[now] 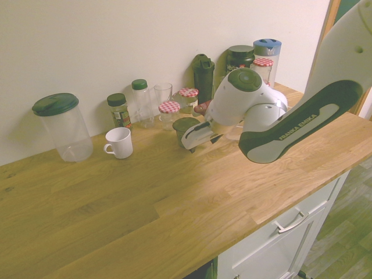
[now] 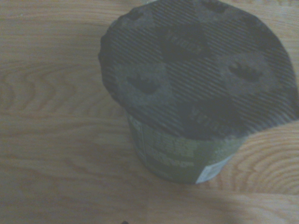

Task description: Put the cereal into the container

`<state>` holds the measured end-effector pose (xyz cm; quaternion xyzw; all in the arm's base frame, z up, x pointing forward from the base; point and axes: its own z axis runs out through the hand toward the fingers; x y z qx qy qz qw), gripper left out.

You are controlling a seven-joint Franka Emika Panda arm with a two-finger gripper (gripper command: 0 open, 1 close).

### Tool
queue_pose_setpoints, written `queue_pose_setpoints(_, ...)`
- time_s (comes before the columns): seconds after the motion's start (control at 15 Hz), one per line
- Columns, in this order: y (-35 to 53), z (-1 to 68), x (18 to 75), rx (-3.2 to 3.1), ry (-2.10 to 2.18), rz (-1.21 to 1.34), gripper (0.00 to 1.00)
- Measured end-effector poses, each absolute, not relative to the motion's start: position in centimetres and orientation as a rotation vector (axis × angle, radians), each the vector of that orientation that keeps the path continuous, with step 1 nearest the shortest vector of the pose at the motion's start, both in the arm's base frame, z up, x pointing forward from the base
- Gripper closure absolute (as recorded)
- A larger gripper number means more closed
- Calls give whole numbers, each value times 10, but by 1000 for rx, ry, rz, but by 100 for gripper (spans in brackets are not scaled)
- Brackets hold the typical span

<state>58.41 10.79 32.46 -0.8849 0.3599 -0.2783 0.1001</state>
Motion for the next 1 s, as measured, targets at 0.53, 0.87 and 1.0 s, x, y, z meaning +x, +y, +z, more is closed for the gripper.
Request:
queue_pose_setpoints(0.53, 120, 309, 634, -2541, 1080, -908, 0)
queue_pose_setpoints(0.87, 115, 306, 644, -2513, 1031, -951, 100)
queue_pose_setpoints(1.0, 117, 307, 644, -2509, 1026, -955, 100)
